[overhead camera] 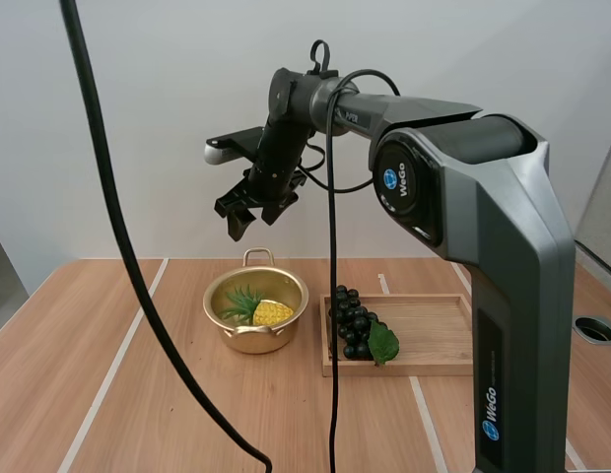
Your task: Open the pot, put the pineapple inside, and close it
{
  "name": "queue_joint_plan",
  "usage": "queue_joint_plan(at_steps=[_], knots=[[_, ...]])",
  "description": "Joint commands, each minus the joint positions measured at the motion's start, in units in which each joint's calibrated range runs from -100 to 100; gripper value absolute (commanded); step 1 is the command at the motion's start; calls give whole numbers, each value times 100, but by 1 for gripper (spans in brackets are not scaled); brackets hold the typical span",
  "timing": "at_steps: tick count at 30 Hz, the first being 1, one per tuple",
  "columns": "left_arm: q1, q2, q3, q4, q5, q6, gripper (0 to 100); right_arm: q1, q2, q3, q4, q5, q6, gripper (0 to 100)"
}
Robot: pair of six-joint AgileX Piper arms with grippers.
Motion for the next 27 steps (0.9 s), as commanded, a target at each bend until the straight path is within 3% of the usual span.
queue_joint_plan(at_steps=[1, 8, 10, 13, 14, 19, 22, 27], knots=[[-5, 12, -29, -7, -101, -58, 0, -17, -235, -106, -267, 86, 20, 100], [-5, 12, -29, -7, -101, -58, 0, -33, -930, -106, -815, 86, 139, 100], [-5, 12, -29, -7, -101, -58, 0, -91, -1154, -106, -837, 86, 263, 75], [-5, 13, -29, 21, -101, -58, 0, -286, -1537, -106, -837, 86, 558, 13], [-5, 13, -29, 39, -101, -58, 0, -394, -1658, -106, -837, 86, 674, 0], [-5, 13, -29, 86, 83, -96, 0, -1091, -2203, -79, -679, 86, 921, 0], [-5, 13, -29, 86, 83, -250, 0, -1545, -2605, -79, -145, 86, 873, 0], [-5, 13, -29, 86, 144, -393, 0, -1939, -3192, -79, 207, 86, 873, 0]])
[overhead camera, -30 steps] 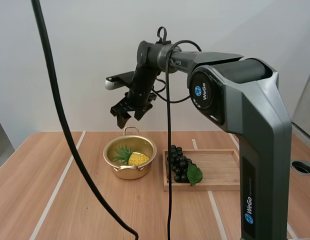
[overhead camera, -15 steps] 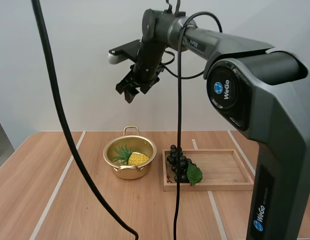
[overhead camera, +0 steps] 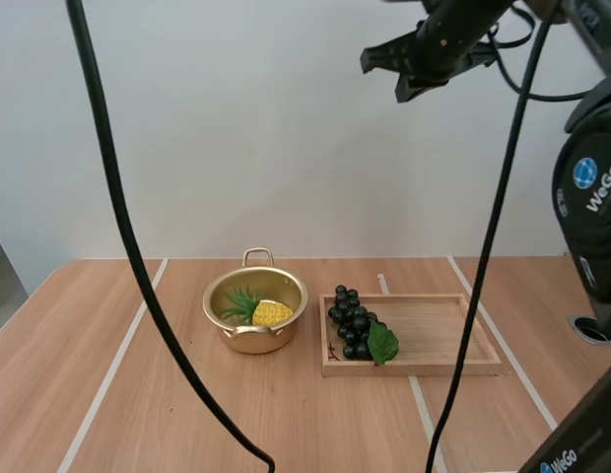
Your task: Open the pot, put the pineapple inside, and close it
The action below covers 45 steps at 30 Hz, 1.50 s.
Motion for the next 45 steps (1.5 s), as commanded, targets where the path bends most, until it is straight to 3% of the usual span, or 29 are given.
queue_joint_plan(at_steps=[1, 6, 16, 23, 30, 45], knots=[[-5, 13, -29, 3, 55, -149, 0, -156, -404, -46, 221, 46, 3, 0], [-5, 27, 66, -9, 103, -565, 0, -236, -1027, 519, 183, 46, 90, 0], [-5, 55, 2032, -164, -827, -642, 0, -236, -2531, 3867, -257, -3588, 105, 0], [-5, 93, 3526, -930, -1484, -281, 0, -236, -2686, 5273, -295, -4554, 105, 0], [-5, 511, 4798, -1054, -2332, -234, 0, -236, -2686, 6011, -295, -5339, 117, 0], [-5, 1786, 5800, -1283, -1940, -202, 0, -236, -2056, 6391, -295, -5694, 117, 0]])
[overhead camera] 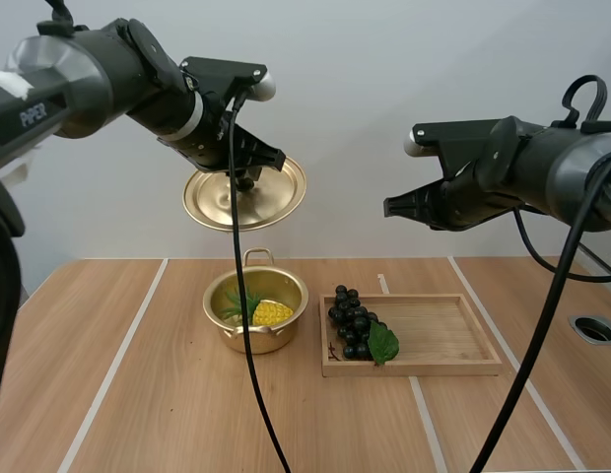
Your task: Open the pot, put the pineapple inside, and close it
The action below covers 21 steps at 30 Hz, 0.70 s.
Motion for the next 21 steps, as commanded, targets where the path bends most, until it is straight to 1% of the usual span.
queue_joint_plan(at_steps=[1, 8, 21], knots=[[-5, 152, 140, -156, -11, 13, 0, -17, 130, 27, -42, -118, 4, 0], [-5, 635, 464, -156, -11, 132, 0, -17, 178, 41, -118, -101, 4, 0], [-5, 1446, 674, -169, -198, 328, 0, -17, 191, 41, -117, -101, 4, 0]])
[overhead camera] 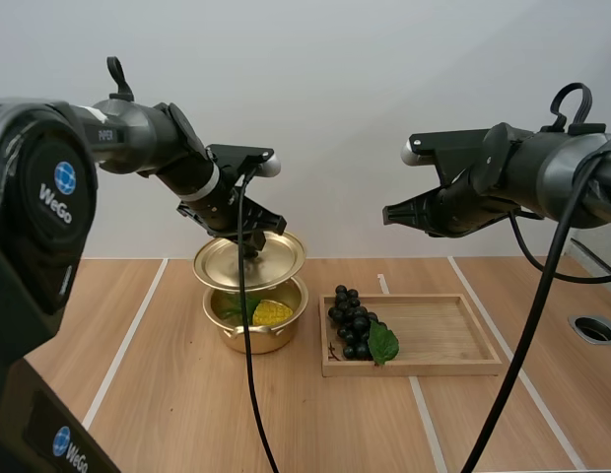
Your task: Open the pot, put the pineapple inside, and close it
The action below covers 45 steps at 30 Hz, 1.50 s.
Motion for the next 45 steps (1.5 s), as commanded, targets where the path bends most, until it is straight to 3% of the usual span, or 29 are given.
queue_joint_plan(at_steps=[1, 17, 35, 39, 45], knots=[[-5, 127, 41, -145, -187, 86, 0, -17, -23, 37, -29, -101, 4, 0], [-5, 515, 423, -435, -893, 475, 0, -17, -22, 37, -29, -46, 4, 0], [-5, 624, 469, -488, -711, 590, 0, -17, -22, 37, -29, 21, 4, 0], [-5, 762, 469, -479, -583, 654, 17, -17, -22, 37, -29, 22, -5, 0], [-5, 774, 469, -479, -583, 773, 67, -17, -22, 37, -29, 42, -29, 0]])
